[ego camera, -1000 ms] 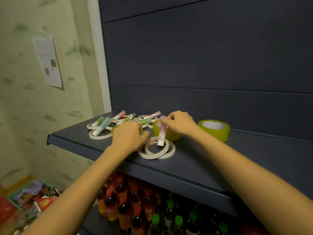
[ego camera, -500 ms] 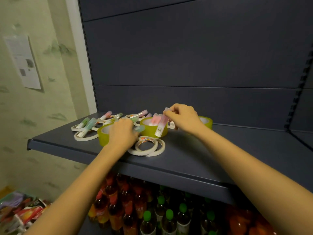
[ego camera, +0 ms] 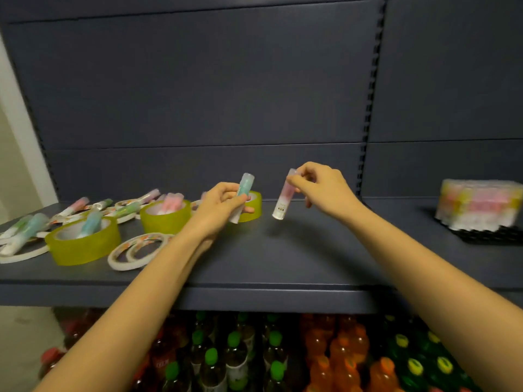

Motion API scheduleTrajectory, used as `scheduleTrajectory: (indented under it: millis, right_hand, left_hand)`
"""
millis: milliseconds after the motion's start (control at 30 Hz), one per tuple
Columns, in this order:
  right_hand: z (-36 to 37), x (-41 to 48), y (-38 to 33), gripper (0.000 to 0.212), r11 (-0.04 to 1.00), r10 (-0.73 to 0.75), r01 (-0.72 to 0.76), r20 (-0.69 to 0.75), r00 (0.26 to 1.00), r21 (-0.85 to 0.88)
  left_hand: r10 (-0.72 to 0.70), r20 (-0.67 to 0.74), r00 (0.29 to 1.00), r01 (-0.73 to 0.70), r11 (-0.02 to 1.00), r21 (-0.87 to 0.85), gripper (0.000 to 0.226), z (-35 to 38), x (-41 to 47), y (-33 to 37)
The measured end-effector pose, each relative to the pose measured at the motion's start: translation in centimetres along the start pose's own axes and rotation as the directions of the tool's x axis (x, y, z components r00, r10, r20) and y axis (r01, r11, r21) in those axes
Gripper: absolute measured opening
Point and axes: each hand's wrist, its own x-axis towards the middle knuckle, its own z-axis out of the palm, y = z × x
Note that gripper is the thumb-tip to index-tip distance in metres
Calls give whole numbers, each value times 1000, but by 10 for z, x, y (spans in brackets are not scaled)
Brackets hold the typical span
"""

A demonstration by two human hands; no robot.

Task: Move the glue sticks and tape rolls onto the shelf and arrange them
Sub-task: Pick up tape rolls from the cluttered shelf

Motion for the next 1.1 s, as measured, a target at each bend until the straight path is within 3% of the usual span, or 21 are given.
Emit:
scheduleTrajectory:
  millis: [167, 367, 633, 900, 1100]
  right_hand:
    - [-72, -25, 47, 21, 995, 71, -76, -73, 995, -70]
    - [-163, -56, 105, 19, 984, 96, -111, -105, 990, -140]
    - [-262, -76, 185, 11, 963, 132, -161, -140, 981, -217]
    - [-308, -81, 238, 9, 953, 148, -190, -185, 972, -235]
    - [-322, -76, 259, 11, 954, 133, -178, -190, 973, -243]
  left_hand:
    - [-53, 142, 988, 64, 995, -74, 16, 91, 3, 6]
    - [27, 193, 981, -18, 999, -48, 25, 207, -2, 14]
    - [106, 76, 991, -103, 994, -41, 16, 335, -9, 16]
    - [234, 119, 965, -255, 943, 212, 25, 412, 0, 27]
    - [264, 89, 961, -277, 878, 389, 21, 446, 12, 25]
